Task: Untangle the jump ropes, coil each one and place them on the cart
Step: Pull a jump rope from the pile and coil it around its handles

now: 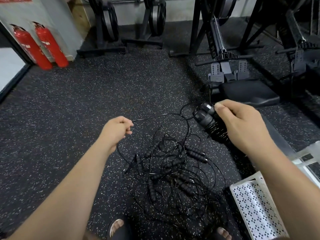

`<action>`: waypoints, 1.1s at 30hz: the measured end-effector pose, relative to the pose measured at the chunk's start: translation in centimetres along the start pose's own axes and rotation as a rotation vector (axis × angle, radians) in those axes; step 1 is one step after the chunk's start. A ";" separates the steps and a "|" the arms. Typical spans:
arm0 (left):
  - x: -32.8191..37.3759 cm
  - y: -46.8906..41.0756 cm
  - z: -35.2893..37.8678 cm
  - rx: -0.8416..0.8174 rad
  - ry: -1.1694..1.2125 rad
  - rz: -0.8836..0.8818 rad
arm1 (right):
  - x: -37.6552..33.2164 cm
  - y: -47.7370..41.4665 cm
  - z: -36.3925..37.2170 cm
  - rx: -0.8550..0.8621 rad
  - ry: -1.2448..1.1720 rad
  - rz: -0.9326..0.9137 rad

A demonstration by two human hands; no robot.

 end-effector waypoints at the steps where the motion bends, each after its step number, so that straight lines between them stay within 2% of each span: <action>1: 0.0 0.0 0.6 -0.004 -0.021 -0.010 | -0.3 0.1 -0.1 0.001 -0.013 -0.018; 5: 0.4 -0.2 3.1 -0.018 -0.091 0.014 | -0.7 0.4 -0.2 -0.001 -0.018 -0.074; 9: 2.4 0.4 5.5 -0.053 -0.196 0.150 | -0.6 0.3 -0.3 0.012 -0.023 -0.109; 16: 5.0 2.2 9.2 -0.241 -0.160 0.297 | -0.2 0.2 -0.7 0.036 -0.006 -0.100; 18: 5.2 2.7 9.9 -0.267 -0.233 0.319 | -0.2 0.2 -0.7 0.031 -0.019 -0.101; 21: 5.9 3.5 10.6 -0.232 -0.357 0.419 | -0.5 0.3 -0.6 0.022 -0.027 -0.112; 24: 7.3 4.3 10.8 -0.146 -0.375 0.520 | -0.6 0.4 -0.2 -0.012 -0.020 -0.116; 28: 8.7 4.8 10.9 -0.094 -0.339 0.545 | -0.8 0.5 0.8 -0.078 0.005 -0.116; 33: 8.6 4.8 11.5 -0.086 -0.436 0.510 | -1.1 0.5 2.0 -0.140 -0.005 -0.144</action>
Point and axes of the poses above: each hand's wrist, its own y-axis away from the middle knuckle, its own z-axis out of the palm, x = y × z, the point moved 5 cm from there along -y, towards the middle knuckle, and after that the axes turned 13 degrees about -x, right-handed, at the moved point
